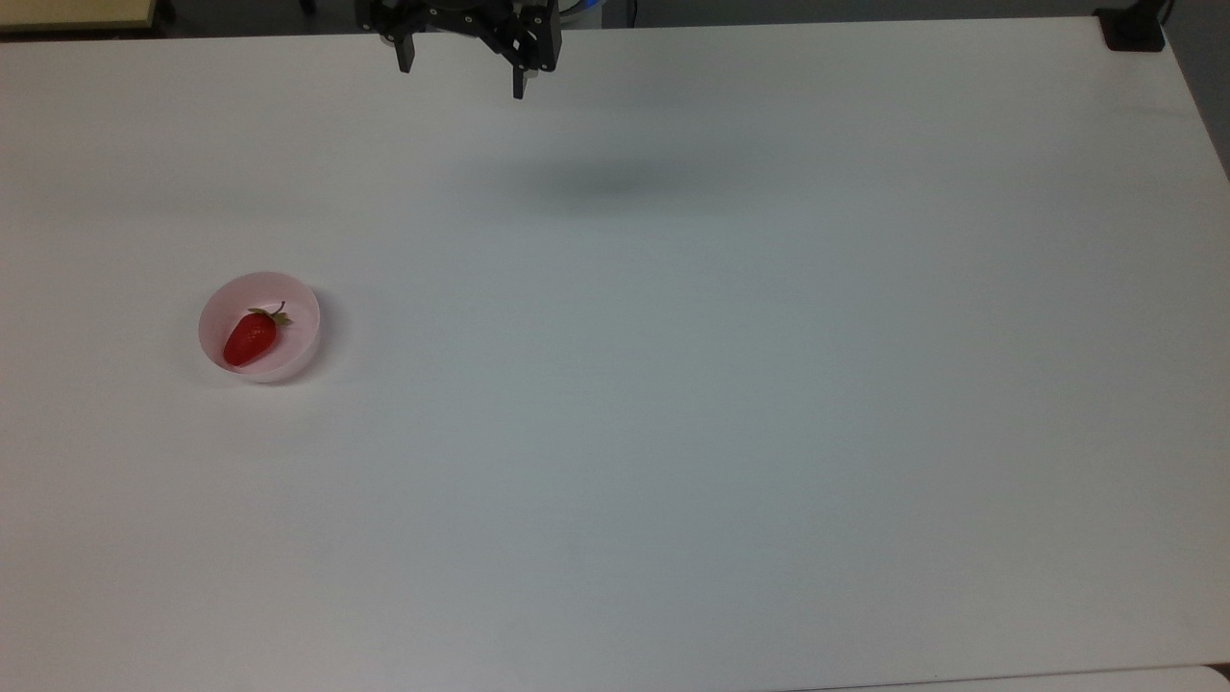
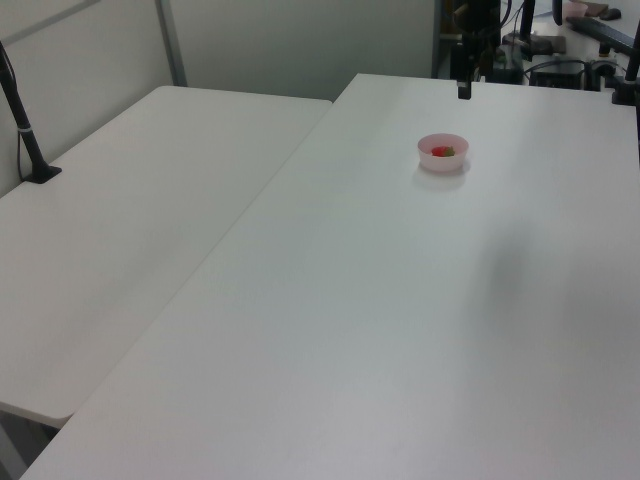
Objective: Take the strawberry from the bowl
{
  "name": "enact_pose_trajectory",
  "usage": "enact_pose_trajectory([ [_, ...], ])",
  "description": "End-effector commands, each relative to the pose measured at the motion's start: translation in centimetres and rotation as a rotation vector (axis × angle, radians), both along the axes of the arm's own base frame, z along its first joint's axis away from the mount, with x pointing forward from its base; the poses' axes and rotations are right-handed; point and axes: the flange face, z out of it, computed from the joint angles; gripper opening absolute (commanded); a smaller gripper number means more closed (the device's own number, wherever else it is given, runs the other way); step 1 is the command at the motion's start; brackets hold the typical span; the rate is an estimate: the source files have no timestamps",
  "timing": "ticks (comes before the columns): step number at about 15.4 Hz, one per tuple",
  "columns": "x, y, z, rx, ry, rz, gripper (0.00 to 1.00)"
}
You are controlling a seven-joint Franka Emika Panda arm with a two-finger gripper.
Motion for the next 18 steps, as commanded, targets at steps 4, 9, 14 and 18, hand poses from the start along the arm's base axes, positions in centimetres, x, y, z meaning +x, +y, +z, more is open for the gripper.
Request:
enact_pose_trajectory([
  [4,-1.0,-1.5,0.8,0.024,0.013,0.033,1.0],
  [9,-0.9,-1.5,0.4,0.028,0.026,0.108,1.0],
  [14,0.0,-6.9,-0.8,0.03,0.025,0.042,1.0],
  [18,0.8,-12.8,-2.4,0.091,-0.024,-0.086,1.0],
])
